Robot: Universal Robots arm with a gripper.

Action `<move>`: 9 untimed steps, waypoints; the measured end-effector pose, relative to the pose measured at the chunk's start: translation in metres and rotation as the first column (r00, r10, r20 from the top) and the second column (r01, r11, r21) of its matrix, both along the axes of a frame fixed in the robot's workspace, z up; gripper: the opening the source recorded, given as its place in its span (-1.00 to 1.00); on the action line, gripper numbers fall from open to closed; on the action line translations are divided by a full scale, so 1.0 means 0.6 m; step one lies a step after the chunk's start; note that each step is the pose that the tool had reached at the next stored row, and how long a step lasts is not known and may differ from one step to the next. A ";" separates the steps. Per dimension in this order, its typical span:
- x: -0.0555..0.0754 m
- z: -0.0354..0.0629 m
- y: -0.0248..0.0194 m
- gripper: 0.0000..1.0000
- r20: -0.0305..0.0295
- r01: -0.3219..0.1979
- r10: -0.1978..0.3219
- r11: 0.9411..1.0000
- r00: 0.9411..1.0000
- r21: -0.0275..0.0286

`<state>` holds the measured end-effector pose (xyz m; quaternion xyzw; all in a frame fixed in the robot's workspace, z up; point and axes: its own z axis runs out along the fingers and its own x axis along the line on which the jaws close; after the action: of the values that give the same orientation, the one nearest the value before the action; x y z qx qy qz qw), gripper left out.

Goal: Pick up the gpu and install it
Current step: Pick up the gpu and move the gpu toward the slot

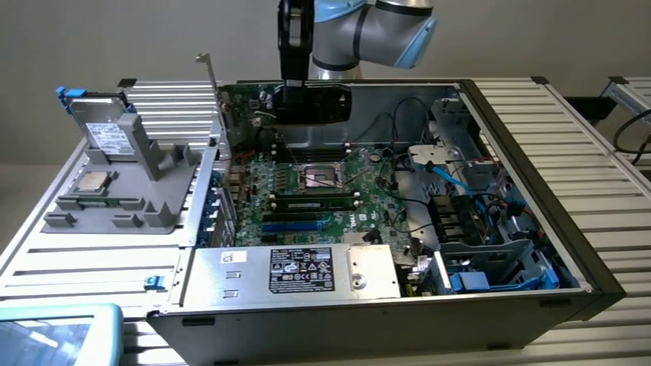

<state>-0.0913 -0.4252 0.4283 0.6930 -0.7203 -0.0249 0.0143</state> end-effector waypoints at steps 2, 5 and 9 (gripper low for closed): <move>0.000 0.000 -0.0005 -0.44 0.000 0.001 -0.001 1.000 1.000 0.000; 0.000 0.000 -0.0006 -0.44 0.000 0.022 -0.022 1.000 1.000 0.000; 0.002 -0.001 -0.0007 -0.44 0.000 0.033 -0.033 0.999 0.999 0.000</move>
<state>-0.0903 -0.4256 0.4276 0.6810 -0.7318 -0.0251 0.0139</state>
